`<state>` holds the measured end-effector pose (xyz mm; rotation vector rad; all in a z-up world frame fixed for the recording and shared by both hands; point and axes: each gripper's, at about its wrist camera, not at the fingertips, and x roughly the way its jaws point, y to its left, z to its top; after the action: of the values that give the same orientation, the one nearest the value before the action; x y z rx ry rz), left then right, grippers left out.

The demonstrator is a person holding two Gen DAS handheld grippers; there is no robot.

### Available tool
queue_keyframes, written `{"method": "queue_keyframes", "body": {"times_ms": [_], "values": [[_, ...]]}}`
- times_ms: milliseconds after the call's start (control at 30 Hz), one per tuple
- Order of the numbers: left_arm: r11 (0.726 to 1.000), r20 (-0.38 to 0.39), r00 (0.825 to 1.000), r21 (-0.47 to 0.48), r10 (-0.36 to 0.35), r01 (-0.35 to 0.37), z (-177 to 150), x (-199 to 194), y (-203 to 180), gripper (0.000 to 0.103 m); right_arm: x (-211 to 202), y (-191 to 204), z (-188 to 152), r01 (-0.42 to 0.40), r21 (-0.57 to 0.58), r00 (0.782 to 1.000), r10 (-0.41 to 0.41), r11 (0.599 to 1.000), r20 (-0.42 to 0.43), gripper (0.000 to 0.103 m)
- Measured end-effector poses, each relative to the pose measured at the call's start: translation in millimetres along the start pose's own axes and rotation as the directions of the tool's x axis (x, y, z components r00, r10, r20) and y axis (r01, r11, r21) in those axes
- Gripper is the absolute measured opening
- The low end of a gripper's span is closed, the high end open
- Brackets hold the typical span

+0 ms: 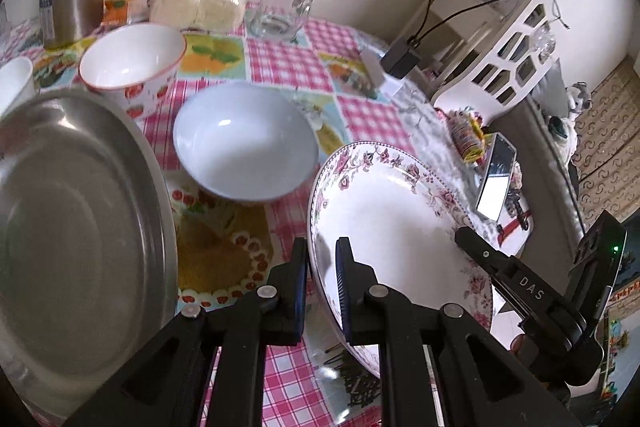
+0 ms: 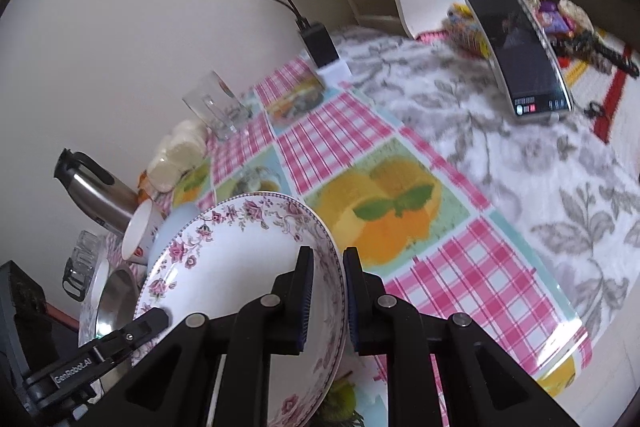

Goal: Organize plates and bowls
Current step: 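Lift the floral-rimmed plate edge with the left tool, tilting it up, then carry the upright floral plate with the left tool over the steel basin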

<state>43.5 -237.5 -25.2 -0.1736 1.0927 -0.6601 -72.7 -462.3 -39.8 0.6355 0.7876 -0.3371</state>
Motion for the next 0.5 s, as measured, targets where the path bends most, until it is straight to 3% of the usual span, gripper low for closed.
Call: {"method": "queue_keyframes", "body": {"times_ms": [500], "values": [[0.996, 0.070, 0.997, -0.075, -0.035, 0.040, 17.2, -37.9, 34.3, 0.013, -14.2, 51.6, -0.7, -0.036, -0.095, 0.998, 0.041, 0.995, 0.052, 0.016]]}}
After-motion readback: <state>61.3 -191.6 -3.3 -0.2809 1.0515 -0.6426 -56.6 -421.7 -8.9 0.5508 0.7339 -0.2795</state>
